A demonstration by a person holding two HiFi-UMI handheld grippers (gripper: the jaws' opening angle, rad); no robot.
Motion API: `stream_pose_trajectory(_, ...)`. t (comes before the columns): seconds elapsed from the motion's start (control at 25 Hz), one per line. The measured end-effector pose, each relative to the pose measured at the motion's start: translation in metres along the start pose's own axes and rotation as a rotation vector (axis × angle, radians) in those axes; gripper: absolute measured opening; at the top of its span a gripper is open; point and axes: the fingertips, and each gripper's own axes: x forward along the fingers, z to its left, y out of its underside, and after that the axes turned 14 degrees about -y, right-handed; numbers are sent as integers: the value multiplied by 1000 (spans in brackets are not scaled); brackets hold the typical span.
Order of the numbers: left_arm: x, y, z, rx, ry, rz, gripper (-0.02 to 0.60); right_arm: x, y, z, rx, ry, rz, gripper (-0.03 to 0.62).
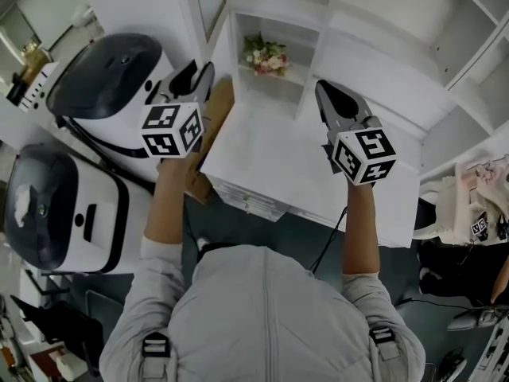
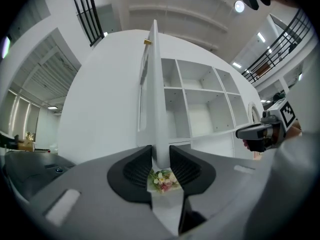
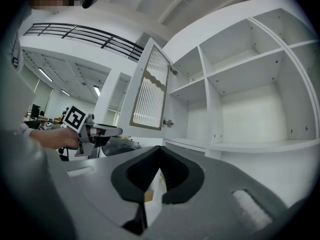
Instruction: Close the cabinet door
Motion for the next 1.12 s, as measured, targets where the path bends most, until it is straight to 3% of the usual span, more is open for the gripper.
stream_pose_trajectory(0.24, 8, 0, -25, -24, 42, 2, 140, -15, 5, -15, 12, 33, -2, 2)
stream_pose_trajectory(0.44, 19, -1, -51, 80, 88, -7, 189, -19, 7, -24, 16, 88, 0, 2)
stream_pose_trajectory(0.68, 42, 0, -90, 56, 285, -45, 274, -22, 15, -36, 26, 185, 33, 2)
stream_pose_trajectory(0.88, 76, 5, -126, 42, 406, -35, 251, -24, 16, -51, 30, 268, 50, 2)
stream_pose_trajectory(0.96, 96, 3, -135, 41, 422, -42, 146, -30, 15, -57, 28, 320, 58, 2)
stream_pose_trajectory(1.04, 115, 2, -143, 42, 450, -43, 149, -38, 13, -64, 26, 369, 64, 2)
stream_pose_trajectory(1.12, 126, 2, -148, 80, 471, -51, 196, -43, 13, -68, 24, 410, 72, 2)
